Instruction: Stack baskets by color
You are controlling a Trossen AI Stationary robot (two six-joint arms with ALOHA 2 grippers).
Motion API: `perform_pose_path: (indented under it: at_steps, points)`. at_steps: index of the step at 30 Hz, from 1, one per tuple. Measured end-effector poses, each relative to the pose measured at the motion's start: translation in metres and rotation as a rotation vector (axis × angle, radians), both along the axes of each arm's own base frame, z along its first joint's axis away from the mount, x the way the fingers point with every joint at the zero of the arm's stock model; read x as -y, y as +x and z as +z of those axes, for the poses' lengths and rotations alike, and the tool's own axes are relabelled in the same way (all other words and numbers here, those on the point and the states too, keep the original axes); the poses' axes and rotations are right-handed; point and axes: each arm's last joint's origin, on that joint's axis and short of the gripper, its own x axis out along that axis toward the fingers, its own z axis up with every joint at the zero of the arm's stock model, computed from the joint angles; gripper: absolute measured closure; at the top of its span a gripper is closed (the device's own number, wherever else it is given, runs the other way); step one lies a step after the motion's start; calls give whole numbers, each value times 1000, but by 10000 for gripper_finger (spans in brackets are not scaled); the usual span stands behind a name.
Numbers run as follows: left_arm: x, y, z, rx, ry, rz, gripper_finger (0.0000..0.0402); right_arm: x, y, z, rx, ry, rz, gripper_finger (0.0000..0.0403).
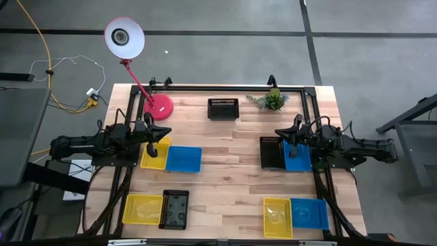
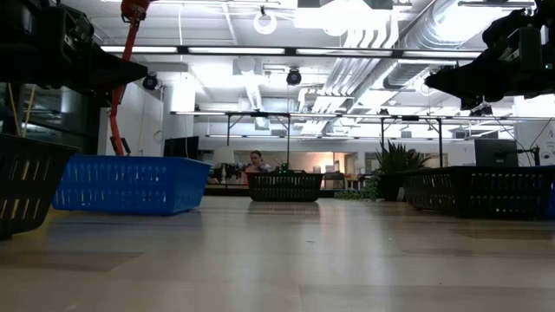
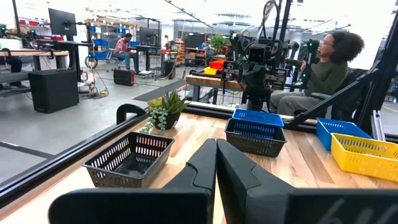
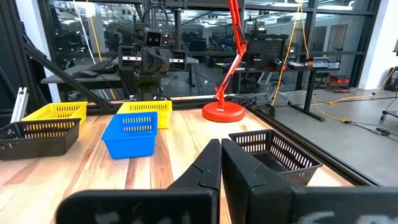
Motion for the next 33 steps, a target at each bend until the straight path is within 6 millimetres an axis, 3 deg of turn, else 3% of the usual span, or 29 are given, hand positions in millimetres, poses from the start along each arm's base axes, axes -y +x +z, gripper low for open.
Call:
perform_pose_path:
  at_steps: [28,33]
  points:
    - [0,0,0,0,0,0,401,0,0,0,0,0,0,402]
    - [0,0,0,-1,1,-2,401,0,0,0,17,71,3,402]
